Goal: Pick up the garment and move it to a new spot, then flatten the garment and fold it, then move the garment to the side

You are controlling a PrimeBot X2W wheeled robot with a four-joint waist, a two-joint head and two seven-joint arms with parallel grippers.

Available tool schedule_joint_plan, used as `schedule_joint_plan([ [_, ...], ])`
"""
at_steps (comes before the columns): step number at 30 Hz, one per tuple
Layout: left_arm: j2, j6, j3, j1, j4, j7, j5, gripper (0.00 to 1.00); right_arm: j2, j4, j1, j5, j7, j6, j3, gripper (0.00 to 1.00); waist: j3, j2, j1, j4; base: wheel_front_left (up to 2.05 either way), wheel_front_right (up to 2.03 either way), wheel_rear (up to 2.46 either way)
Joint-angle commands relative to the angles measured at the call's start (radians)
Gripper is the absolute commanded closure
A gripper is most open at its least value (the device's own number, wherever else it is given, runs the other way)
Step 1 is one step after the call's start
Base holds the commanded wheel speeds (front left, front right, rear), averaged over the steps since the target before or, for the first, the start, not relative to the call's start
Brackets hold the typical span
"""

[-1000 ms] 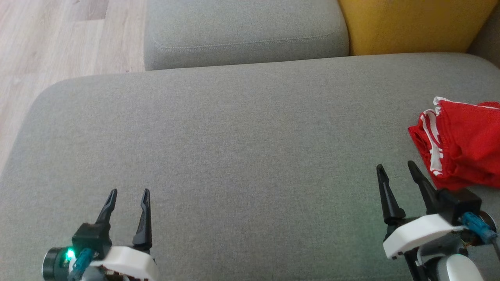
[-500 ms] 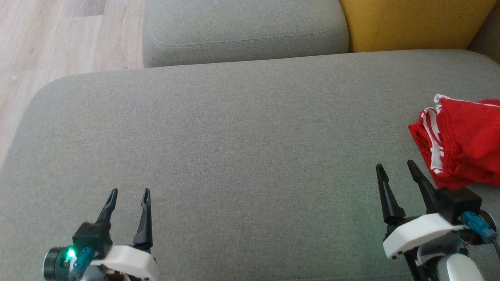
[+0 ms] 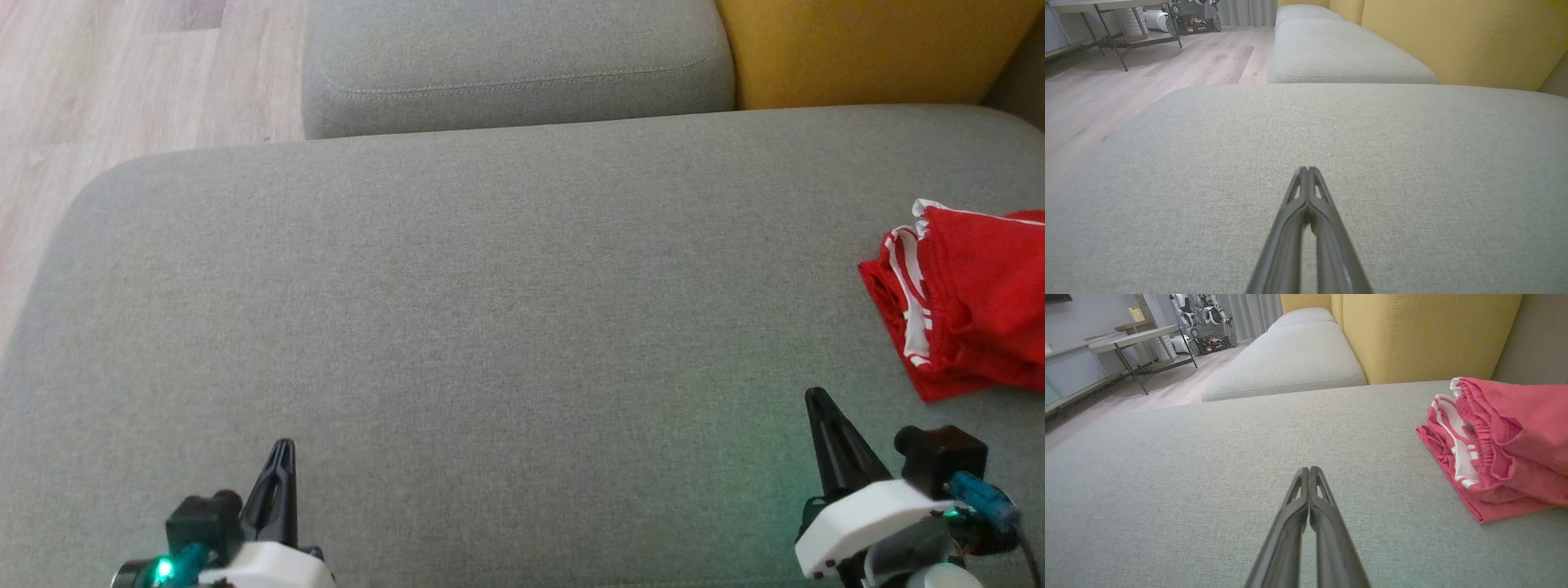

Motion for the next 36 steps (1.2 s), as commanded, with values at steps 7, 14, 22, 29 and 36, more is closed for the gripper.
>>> schedule_joint_plan([
  [7, 0.002, -0.022, 0.036, -0.048, -0.026, 0.018, -0.086, 1.00, -0.005, -0.024, -0.048, 0.100, -0.001, 0.000, -0.006, 1.00, 0.001, 0.0000, 0.0000, 0.000, 0.00, 0.00, 0.00],
  [14, -0.006, -0.042, 0.056, -0.061, -0.016, 0.034, -0.164, 1.00, -0.008, -0.012, -0.058, 0.186, -0.001, 0.000, -0.010, 1.00, 0.002, 0.0000, 0.0000, 0.001, 0.00, 0.00, 0.00],
  [22, -0.016, -0.065, 0.080, -0.074, -0.006, 0.053, -0.252, 1.00, -0.010, 0.000, -0.070, 0.285, 0.000, 0.000, -0.016, 1.00, 0.003, 0.0000, 0.0000, 0.001, 0.00, 0.00, 0.00],
  [29, -0.025, -0.084, 0.101, -0.086, 0.001, 0.070, -0.328, 1.00, -0.012, 0.010, -0.080, 0.370, 0.001, 0.000, -0.021, 1.00, 0.004, 0.0000, 0.0000, 0.001, 0.00, 0.00, 0.00],
  [36, -0.035, -0.103, 0.123, -0.097, 0.007, 0.087, -0.404, 1.00, -0.013, 0.021, -0.090, 0.456, 0.002, 0.000, -0.027, 1.00, 0.004, 0.0000, 0.0000, 0.002, 0.00, 0.00, 0.00],
])
